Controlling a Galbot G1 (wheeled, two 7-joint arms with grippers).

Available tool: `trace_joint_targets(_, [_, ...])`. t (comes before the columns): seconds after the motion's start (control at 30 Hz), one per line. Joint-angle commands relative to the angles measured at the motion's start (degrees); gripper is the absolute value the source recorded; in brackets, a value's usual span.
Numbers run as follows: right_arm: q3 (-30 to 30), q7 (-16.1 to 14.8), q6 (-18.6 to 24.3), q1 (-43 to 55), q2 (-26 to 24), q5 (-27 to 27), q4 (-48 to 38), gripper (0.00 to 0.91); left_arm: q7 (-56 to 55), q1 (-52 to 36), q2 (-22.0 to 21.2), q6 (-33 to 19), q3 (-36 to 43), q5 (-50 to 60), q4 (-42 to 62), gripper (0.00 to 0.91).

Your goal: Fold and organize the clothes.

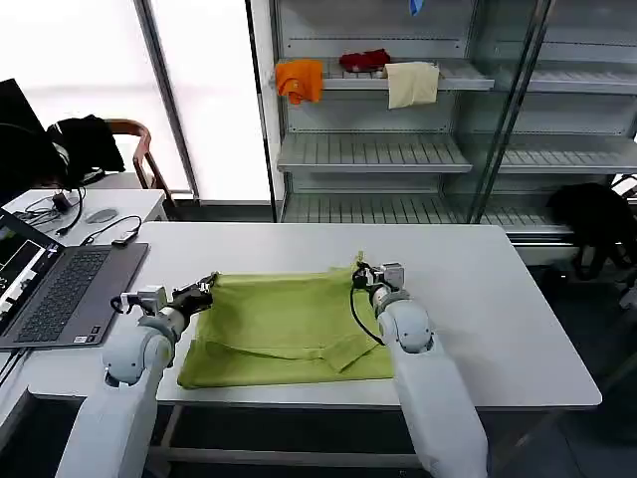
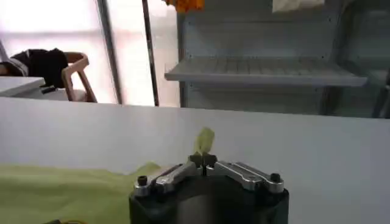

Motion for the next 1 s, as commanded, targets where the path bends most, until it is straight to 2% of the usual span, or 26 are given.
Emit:
trace_joint_targets(0.03, [-0.14, 0.18, -0.31, -10.69, -3.33, 0.87, 14.69, 0.0, 0.71, 7.76, 0.45, -0.02, -1.84, -1.79, -9.45, 0.0])
trace_joint_targets(0.33, [1.06, -0.9, -0.2, -21.8, -5.83, 0.07, 20.99, 0.0, 1.81, 14.99, 0.68, -0.29, -2.99, 0.34, -13.76, 0.0])
trace_joint_targets(0.73, [1.46, -1.21, -0.08, -25.23, -5.55, -2.3, 22.11, 0.0, 3.42, 19.72, 0.43, -1.72, -3.97, 4.34, -14.49, 0.01])
trace_joint_targets(0.83, [1.21, -1.07, 0.01, -25.33, -5.13, -5.48, 21.8, 0.0, 3.38, 20.09, 0.33, -1.79, -3.99, 5.06, -14.7, 0.01])
trace_joint_targets(0.87, [1.17, -0.95, 0.05, -25.35, -4.85, -7.94, 21.62, 0.907, 3.36, 20.12, 0.17, -1.9, -3.91, 6.04, -14.72, 0.01])
trace_joint_targets(0.9, [1.12, -0.69, 0.22, -25.37, -4.81, -8.61, 21.59, 0.907, 3.51, 20.14, -0.05, -2.26, -3.86, 7.0, -14.71, 0.02])
trace_joint_targets(0.93, [1.05, -0.2, 0.59, -25.42, -4.81, -9.77, 21.57, 0.907, 3.51, 20.19, -0.18, -2.35, -3.77, 7.62, -14.72, 0.343])
trace_joint_targets(0.97, [1.05, 0.2, 1.12, -25.51, -4.71, -11.93, 21.48, 0.907, 3.42, 20.21, -0.28, -2.37, -3.65, 8.67, -14.72, 0.746])
trace_joint_targets(1.0, [1.12, 0.4, 1.52, -25.55, -4.66, -13.39, 21.41, 0.907, 3.33, 20.22, -0.42, -2.48, -3.59, 9.4, -14.7, 0.907])
